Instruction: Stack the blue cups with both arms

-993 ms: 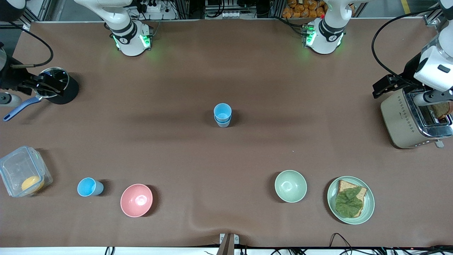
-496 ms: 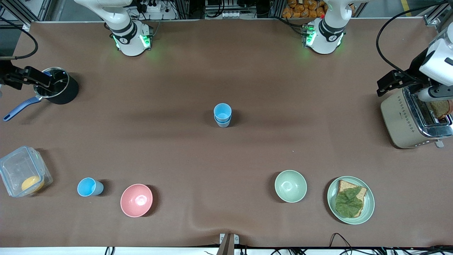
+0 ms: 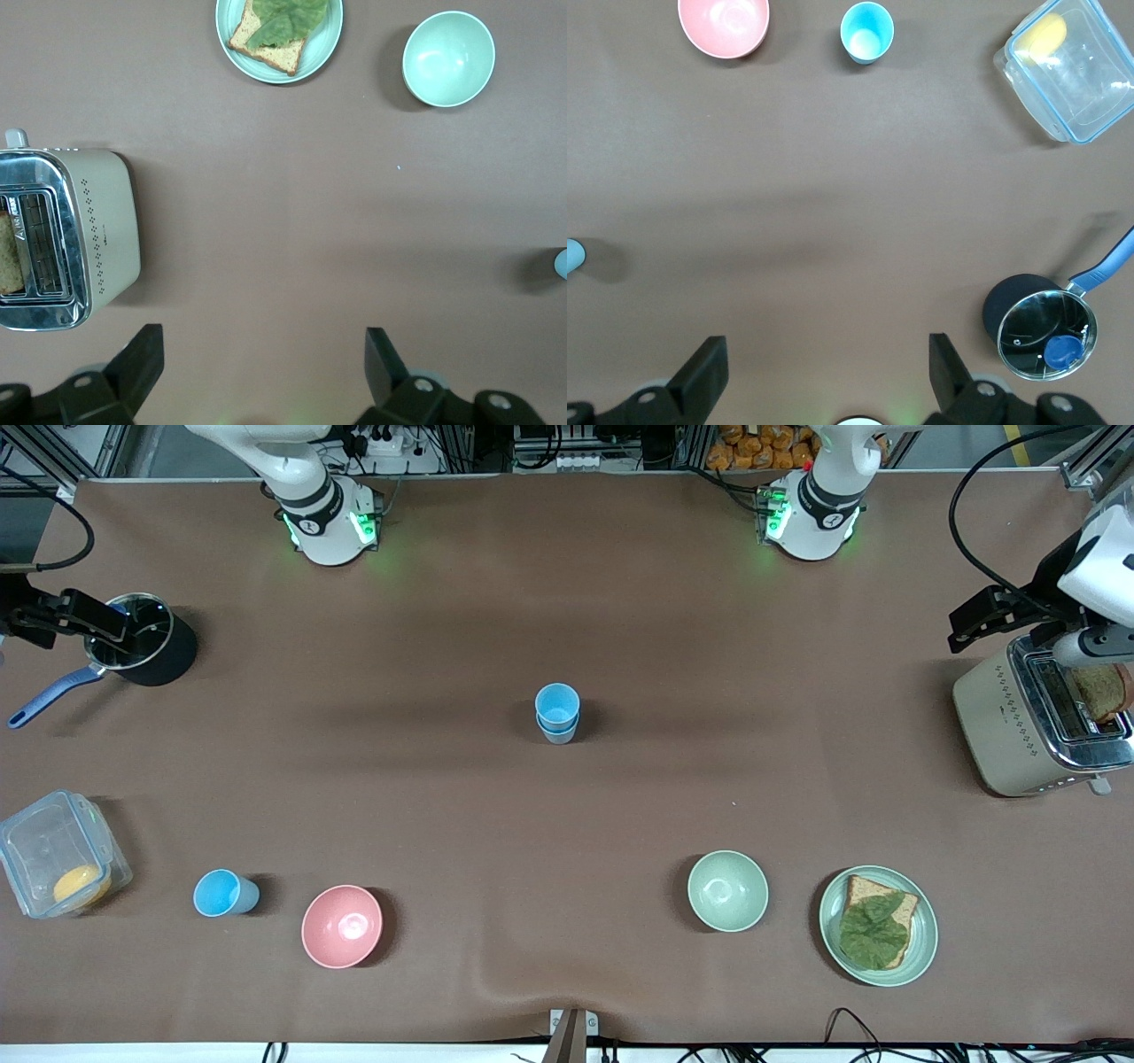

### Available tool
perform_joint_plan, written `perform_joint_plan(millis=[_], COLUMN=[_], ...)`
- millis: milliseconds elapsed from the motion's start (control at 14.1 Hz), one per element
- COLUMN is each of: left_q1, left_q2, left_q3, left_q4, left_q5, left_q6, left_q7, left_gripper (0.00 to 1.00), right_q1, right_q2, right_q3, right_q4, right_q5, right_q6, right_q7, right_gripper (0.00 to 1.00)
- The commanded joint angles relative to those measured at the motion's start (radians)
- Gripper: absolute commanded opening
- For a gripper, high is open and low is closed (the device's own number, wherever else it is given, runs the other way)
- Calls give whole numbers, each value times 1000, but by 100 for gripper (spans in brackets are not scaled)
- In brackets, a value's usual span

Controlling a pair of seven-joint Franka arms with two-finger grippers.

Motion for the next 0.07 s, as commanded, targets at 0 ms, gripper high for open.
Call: perform_joint_plan(millis=[0], left_q1=[-1], left_q2=[15], left_q3=[-2], left_q4=[33], left_q5=[3], left_q6=[-27], left_q7=[26], left_gripper=[100], right_q1=[3], right_q2=[-8], right_q3=[-1], right_q4=[10], right_q5=[4], right_q6=[-14], right_q7=[-7], right_gripper=[100])
